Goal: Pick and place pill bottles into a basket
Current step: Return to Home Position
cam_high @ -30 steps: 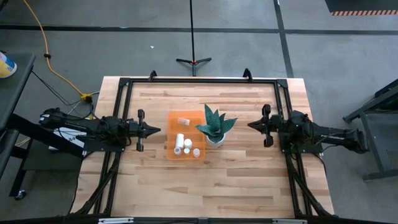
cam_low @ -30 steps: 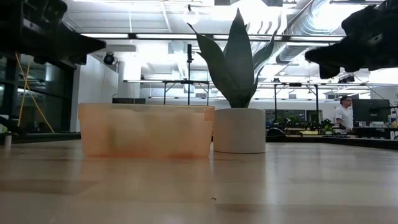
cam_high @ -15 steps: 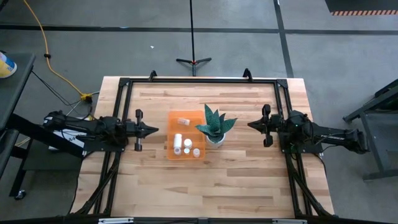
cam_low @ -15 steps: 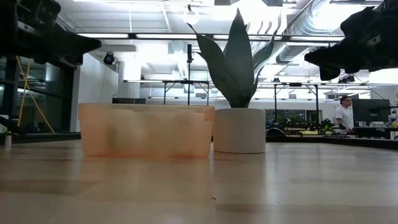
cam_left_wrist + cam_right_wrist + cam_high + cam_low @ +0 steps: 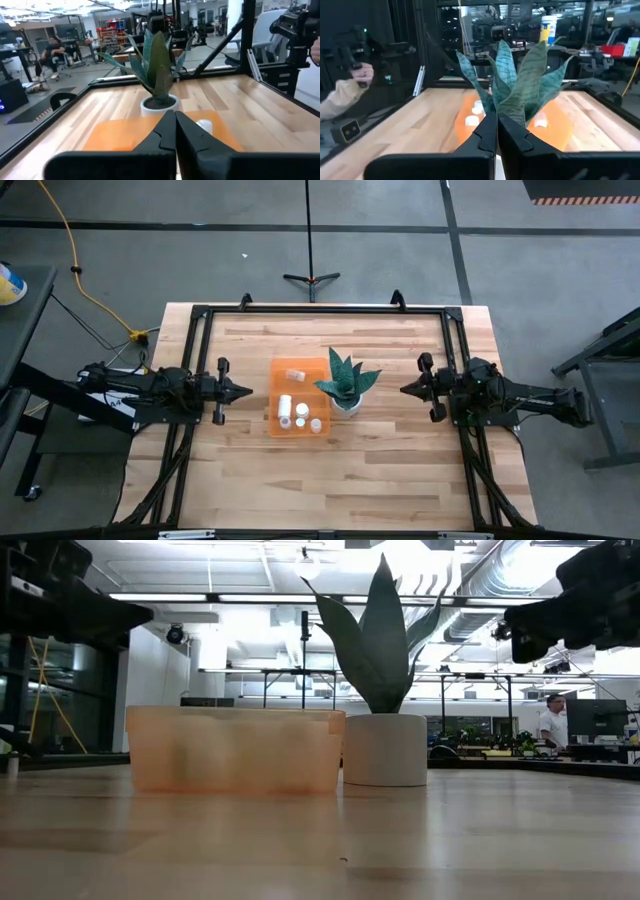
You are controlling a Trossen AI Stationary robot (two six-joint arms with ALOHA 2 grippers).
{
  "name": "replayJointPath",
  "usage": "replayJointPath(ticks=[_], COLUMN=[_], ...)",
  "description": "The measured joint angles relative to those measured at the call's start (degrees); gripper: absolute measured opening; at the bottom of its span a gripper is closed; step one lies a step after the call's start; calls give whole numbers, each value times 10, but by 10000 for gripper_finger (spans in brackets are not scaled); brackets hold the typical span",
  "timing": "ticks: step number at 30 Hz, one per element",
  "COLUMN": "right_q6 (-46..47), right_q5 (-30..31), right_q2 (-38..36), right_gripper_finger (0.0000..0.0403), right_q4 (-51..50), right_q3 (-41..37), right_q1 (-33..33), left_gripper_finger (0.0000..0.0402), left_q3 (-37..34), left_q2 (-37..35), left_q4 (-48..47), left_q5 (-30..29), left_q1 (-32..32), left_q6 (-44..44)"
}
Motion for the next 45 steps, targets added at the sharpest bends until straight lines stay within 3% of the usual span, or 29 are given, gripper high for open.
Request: replayJointPath(ticks=[7, 15, 45], right_q6=[55, 27, 22], right_q5=[73, 148, 150], right_q2=[2, 2, 2], right_gripper_finger=[2, 6, 4], right_q4=[-10, -32, -46], right_q3=[0, 0, 0], right_q1=[0, 0, 0], left_gripper_finger=[92, 86, 79], left_q3=[0, 0, 0], left_q2=[0, 0, 0], left_q4=[2, 6, 6], left_q5=[-18, -49, -49], left_q1=[0, 0, 0], left_q6=[1, 2, 1])
